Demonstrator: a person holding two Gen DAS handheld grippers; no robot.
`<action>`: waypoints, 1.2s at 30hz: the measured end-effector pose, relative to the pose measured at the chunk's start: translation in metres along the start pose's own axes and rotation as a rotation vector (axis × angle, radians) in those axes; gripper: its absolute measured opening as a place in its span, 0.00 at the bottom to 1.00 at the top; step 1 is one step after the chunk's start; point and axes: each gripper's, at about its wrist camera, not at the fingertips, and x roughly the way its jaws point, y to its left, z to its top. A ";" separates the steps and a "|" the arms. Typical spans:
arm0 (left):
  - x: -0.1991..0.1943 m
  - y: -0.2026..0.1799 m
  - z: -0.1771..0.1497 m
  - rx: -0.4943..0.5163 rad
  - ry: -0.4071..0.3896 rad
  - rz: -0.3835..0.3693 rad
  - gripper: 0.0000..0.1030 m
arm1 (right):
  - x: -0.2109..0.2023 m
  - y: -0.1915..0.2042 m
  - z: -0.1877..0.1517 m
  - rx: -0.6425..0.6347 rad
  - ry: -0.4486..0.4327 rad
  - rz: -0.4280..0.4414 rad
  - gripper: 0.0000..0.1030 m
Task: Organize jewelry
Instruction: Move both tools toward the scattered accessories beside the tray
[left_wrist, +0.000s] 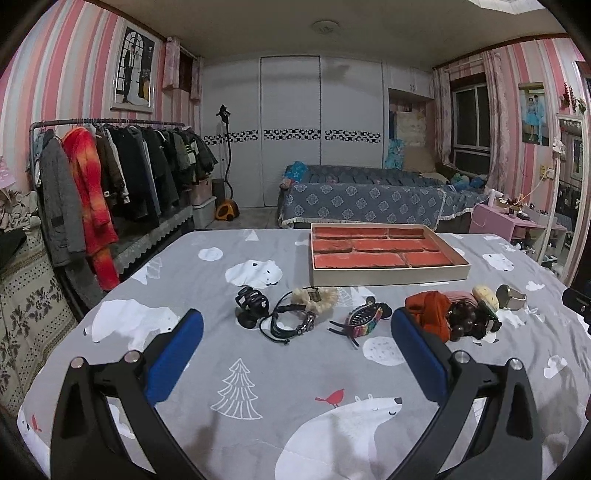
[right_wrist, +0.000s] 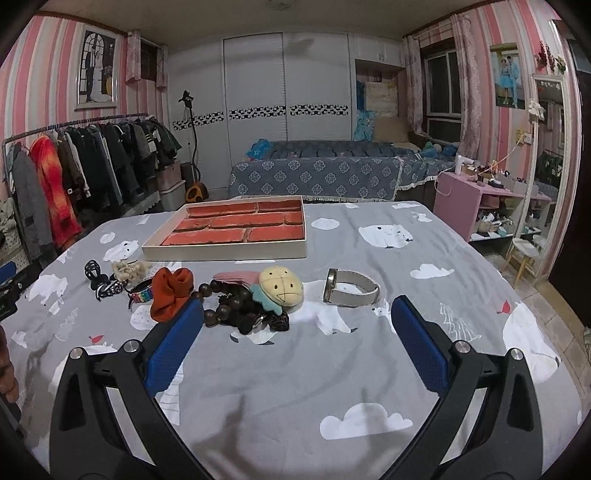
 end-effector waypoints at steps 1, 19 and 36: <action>0.000 0.000 0.000 -0.005 0.004 0.001 0.96 | 0.000 0.000 0.000 -0.001 -0.004 0.000 0.96; 0.005 -0.029 -0.002 0.022 0.027 -0.030 0.96 | 0.001 -0.002 -0.001 0.066 -0.029 0.027 0.96; 0.015 -0.048 0.001 0.032 0.042 -0.065 0.96 | 0.007 -0.006 0.001 0.051 -0.026 0.025 0.96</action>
